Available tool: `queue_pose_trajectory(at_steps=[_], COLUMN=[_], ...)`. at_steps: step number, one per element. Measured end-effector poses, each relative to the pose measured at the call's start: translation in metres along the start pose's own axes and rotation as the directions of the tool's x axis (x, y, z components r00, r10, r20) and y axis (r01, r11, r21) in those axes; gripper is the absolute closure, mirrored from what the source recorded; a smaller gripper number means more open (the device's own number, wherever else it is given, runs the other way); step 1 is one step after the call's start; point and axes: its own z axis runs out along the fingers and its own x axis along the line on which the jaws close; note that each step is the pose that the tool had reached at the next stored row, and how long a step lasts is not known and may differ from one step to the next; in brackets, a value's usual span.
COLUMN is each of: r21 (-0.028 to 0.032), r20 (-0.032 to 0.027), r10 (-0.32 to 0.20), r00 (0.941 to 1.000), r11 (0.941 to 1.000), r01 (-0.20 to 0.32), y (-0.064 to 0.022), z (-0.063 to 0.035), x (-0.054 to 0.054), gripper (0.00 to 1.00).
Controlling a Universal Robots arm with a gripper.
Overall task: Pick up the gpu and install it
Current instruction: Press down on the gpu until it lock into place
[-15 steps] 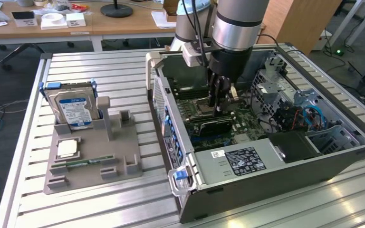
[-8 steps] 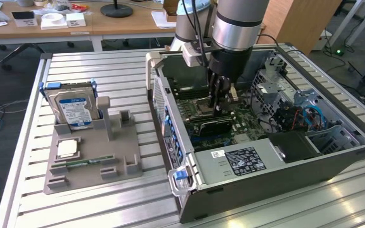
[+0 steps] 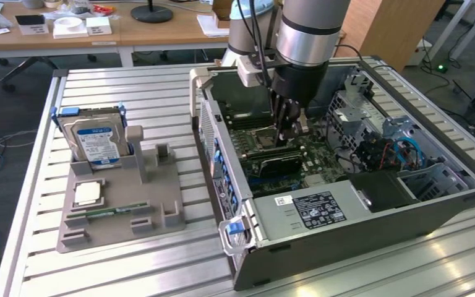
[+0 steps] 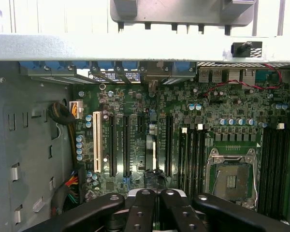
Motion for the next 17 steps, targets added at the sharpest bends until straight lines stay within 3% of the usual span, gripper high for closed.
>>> queue_pose_trajectory(at_steps=[5, 11, 17], r21=[0.0, 0.0001, 0.0], r20=[-0.0001, 0.0001, 0.0], r10=[0.0, 0.0, 0.0], r00=[1.0, 1.0, 1.0], r11=[1.0, 1.0, 1.0], r01=[0.0, 0.0, 0.0], y=[0.0001, 0.0002, 0.0007], z=[0.0001, 0.0028, 0.0124], x=[-0.001, -0.01, -0.013], gripper=[0.89, 0.89, 0.89])
